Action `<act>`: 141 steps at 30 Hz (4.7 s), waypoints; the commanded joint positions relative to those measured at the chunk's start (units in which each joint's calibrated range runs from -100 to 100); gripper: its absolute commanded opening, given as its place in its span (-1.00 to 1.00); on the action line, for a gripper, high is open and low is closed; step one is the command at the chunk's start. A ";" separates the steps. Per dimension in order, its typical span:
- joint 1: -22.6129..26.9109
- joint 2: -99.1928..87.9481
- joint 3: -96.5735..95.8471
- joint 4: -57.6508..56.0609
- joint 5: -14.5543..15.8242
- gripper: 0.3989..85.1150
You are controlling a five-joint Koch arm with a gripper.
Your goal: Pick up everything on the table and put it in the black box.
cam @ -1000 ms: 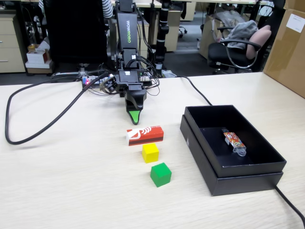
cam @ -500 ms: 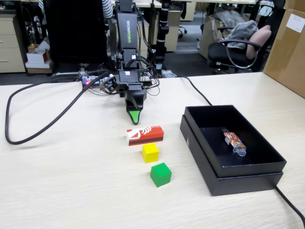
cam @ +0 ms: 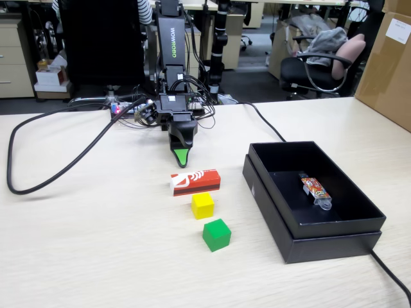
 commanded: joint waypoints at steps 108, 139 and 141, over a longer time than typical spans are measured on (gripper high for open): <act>14.02 46.75 119.04 -95.60 4.69 -0.99; 17.39 83.01 126.75 -90.24 6.20 -0.33; 17.39 81.29 127.11 -90.24 6.30 -0.32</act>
